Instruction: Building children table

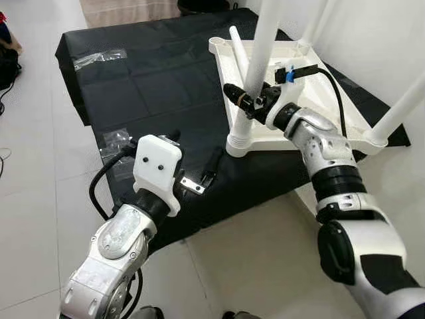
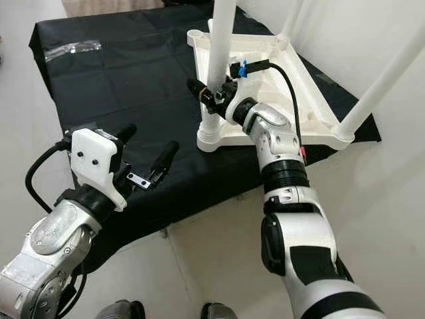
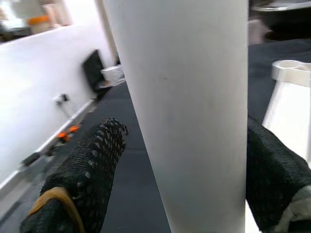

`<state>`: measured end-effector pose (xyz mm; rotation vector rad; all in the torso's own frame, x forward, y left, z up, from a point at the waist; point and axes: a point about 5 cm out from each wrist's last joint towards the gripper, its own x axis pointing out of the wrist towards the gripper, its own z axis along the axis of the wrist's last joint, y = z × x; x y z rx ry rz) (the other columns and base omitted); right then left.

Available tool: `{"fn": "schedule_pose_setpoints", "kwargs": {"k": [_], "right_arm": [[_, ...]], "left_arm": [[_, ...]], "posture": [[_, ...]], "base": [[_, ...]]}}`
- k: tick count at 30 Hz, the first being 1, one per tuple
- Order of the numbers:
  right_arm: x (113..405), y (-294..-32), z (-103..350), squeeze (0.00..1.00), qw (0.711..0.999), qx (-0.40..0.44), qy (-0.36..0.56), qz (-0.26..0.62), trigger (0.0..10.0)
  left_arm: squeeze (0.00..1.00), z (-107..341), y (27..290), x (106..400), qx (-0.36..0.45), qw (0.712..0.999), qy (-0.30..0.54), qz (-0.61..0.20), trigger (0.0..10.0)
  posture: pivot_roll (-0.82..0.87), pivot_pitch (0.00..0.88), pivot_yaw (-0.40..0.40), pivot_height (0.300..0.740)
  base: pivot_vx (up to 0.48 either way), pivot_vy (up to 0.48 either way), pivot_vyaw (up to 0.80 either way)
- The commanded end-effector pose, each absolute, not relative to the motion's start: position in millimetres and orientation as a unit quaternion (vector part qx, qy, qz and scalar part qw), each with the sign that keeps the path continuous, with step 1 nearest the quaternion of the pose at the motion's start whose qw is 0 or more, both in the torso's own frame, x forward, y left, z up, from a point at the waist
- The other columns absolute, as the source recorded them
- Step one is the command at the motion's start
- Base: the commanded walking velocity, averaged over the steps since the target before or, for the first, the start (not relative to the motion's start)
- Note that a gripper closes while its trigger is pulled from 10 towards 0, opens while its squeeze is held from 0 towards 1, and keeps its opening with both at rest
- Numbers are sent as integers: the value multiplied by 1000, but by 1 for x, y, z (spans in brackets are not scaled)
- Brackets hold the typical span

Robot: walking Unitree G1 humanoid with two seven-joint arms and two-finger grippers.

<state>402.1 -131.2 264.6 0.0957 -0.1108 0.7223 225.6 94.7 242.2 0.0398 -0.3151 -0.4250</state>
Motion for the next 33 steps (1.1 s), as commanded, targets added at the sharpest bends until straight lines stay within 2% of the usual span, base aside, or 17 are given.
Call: {"fn": "schedule_pose_setpoints", "kwargs": {"k": [1, 8, 15, 16, 17, 18, 22, 29, 31, 33], "right_arm": [[401, -118, 269, 0, 916, 35, -61, 395, 10000], [405, -112, 273, 0, 897, 17, -56, 439, 10000], [410, -111, 281, 0, 906, -11, -60, 419, 10000], [411, -110, 281, 0, 910, -13, -60, 410, 2314], [411, -110, 281, 0, 910, -13, -60, 410, 2314], [412, -110, 281, 0, 913, -15, -61, 402, 0], [414, -111, 281, 0, 924, -8, -72, 375, 0], [414, -116, 274, 0, 927, -5, -72, 368, 0], [417, -126, 263, 0, 953, -28, -55, 295, 0], [418, -127, 261, 0, 959, -33, -53, 276, 0]], "left_arm": [[0, 242, 93, 224, 17, 965, -158, -211, 10000], [0, 241, 92, 222, 15, 964, -160, -211, 10000], [0, 241, 91, 222, 15, 964, -160, -211, 10000], [0, 241, 91, 222, 15, 964, -160, -210, 10000], [0, 241, 91, 222, 15, 964, -160, -210, 10000], [0, 242, 91, 222, 15, 964, -160, -210, 10000], [0, 242, 92, 222, 17, 964, -162, -209, 10000], [0, 242, 92, 223, 18, 965, -162, -208, 10000], [0, 242, 93, 224, 19, 965, -163, -207, 10000], [0, 242, 93, 224, 19, 965, -163, -206, 10000]], "posture": [[88, 127, -107, 740], [96, 115, -113, 740], [98, 115, -117, 740], [101, 113, -118, 740], [101, 113, -118, 740], [101, 113, -118, 740], [101, 113, -118, 740], [98, 116, -112, 740], [94, 117, -110, 740], [94, 117, -110, 740]], "base": [[0, 0, 0], [0, 0, 0], [0, 0, 0], [0, 0, 0], [0, 0, 0], [0, 0, 0], [0, 0, 0], [0, 0, 0], [0, 0, 0], [0, 0, 0]]}}
